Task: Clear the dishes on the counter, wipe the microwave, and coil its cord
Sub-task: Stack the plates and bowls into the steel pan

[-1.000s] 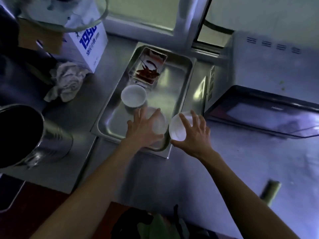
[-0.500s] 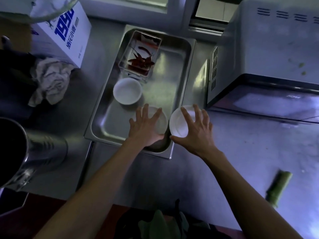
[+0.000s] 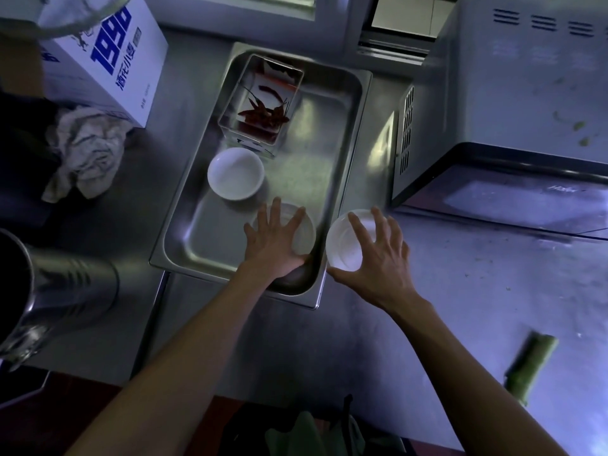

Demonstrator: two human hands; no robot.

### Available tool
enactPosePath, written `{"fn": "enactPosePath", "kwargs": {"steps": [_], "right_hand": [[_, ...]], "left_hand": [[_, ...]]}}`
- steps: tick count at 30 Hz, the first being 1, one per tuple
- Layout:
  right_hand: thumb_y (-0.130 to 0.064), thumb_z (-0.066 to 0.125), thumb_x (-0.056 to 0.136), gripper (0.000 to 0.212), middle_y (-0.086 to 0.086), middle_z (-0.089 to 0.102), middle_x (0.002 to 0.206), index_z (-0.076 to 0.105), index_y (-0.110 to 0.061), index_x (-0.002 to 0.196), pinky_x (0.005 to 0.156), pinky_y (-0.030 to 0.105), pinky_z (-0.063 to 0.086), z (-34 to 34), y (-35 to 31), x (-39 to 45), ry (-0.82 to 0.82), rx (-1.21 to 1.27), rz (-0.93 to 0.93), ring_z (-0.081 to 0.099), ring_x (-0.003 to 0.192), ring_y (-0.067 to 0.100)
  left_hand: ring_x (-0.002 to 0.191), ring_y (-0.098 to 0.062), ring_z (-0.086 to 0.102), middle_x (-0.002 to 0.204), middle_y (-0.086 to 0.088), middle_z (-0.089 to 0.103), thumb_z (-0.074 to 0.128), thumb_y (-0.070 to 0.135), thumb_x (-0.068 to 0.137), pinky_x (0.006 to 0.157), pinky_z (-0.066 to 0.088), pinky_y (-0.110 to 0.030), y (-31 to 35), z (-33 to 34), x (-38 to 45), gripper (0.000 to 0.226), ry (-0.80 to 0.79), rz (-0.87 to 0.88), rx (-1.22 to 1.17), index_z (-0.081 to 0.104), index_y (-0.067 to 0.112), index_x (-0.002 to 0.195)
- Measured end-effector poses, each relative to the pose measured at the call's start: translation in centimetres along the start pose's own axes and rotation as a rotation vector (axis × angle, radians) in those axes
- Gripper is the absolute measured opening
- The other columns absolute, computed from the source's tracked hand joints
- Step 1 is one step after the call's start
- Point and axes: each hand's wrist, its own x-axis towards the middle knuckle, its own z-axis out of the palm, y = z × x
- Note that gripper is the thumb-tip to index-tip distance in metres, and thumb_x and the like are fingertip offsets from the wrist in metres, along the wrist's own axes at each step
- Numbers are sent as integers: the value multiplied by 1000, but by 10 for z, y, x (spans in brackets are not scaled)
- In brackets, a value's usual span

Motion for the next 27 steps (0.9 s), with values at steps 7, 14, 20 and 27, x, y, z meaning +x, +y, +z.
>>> {"fn": "enactPosePath", "kwargs": {"steps": [7, 14, 20, 27], "right_hand": [[-78, 67, 66, 111, 7, 2, 165, 17, -36, 155, 111, 61, 29, 3, 4, 2, -3, -5, 4, 7, 148, 38], [-76, 69, 66, 111, 8, 4, 165, 16, -36, 155, 110, 63, 29, 0, 0, 5, 18, 7, -16, 8, 148, 39], [-76, 69, 66, 112, 7, 2, 166, 16, -35, 156, 110, 63, 30, -8, -24, 20, 37, 10, -77, 7, 148, 38], [-76, 69, 64, 113, 7, 0, 166, 15, -36, 156, 111, 62, 29, 3, -78, 49, 51, 34, -193, 6, 149, 39]], "left_hand": [[149, -39, -13, 162, -2, -20, 67, 70, 72, 112, 13, -71, -4, 8, 7, 107, -14, -6, -12, -2, 49, 151], [149, -37, -18, 162, -1, -24, 61, 76, 72, 113, 8, -71, -7, 11, 11, 107, -45, -2, -29, -8, 50, 149], [151, -33, -12, 164, -3, -8, 47, 70, 87, 116, 13, -66, -23, -1, -9, 83, 40, 8, -14, 10, 39, 155], [136, -26, 37, 145, -3, 46, 54, 41, 93, 102, 43, -50, -72, -24, -41, 53, 232, -48, -128, 41, 24, 142]]}}
